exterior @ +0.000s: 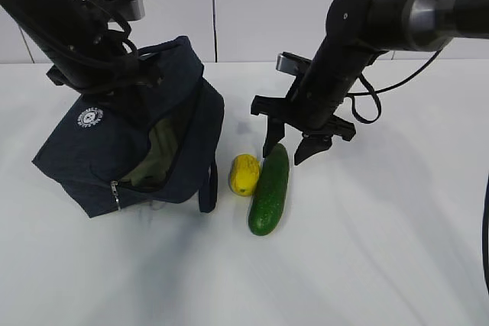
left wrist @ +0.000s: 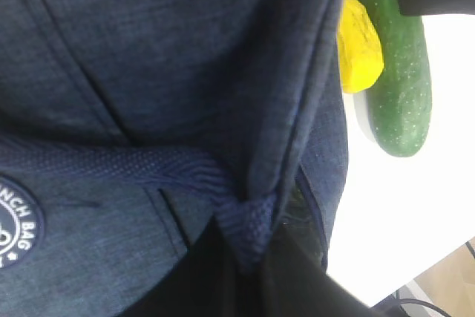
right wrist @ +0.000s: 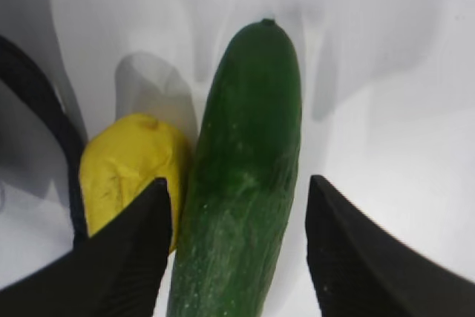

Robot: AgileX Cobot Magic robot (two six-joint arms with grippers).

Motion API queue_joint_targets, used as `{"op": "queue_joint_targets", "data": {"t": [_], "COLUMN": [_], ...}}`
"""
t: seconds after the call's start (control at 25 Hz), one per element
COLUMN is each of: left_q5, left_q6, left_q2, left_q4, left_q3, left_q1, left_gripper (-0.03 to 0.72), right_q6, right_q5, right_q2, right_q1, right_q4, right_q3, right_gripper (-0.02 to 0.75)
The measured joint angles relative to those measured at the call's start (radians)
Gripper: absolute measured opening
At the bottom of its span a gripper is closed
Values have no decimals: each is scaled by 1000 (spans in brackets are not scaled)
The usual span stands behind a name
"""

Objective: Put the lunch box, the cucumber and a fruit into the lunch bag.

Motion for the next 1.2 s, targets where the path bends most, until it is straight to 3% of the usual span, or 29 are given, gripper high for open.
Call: {"op": "queue_joint_targets", "data": {"t": [0.4,0.76,0.88,1.08,1.2], "left_q5": [0,0,0,2,2], "left_q6": [0,0,0,2,2], "left_q2": [0,0,0,0,0], "left_q4": [0,0,0,0,1], "left_q3": [0,0,0,0,0], "left_q1": [0,0,0,0,0], "left_gripper": [-8,-8,-8,-8,-8], "right_q6": [11,13,5,-22,-56], "right_q5": [-23,-20,36,173,220], "right_q2": [55,57,57,57,57], "right_q1": [0,0,0,0,-6], "right_q4": [7,7,-28,-183,-198], "right_q3": [0,-10,-73,-264,-363], "right_gripper": [436,305,300,298,297]}}
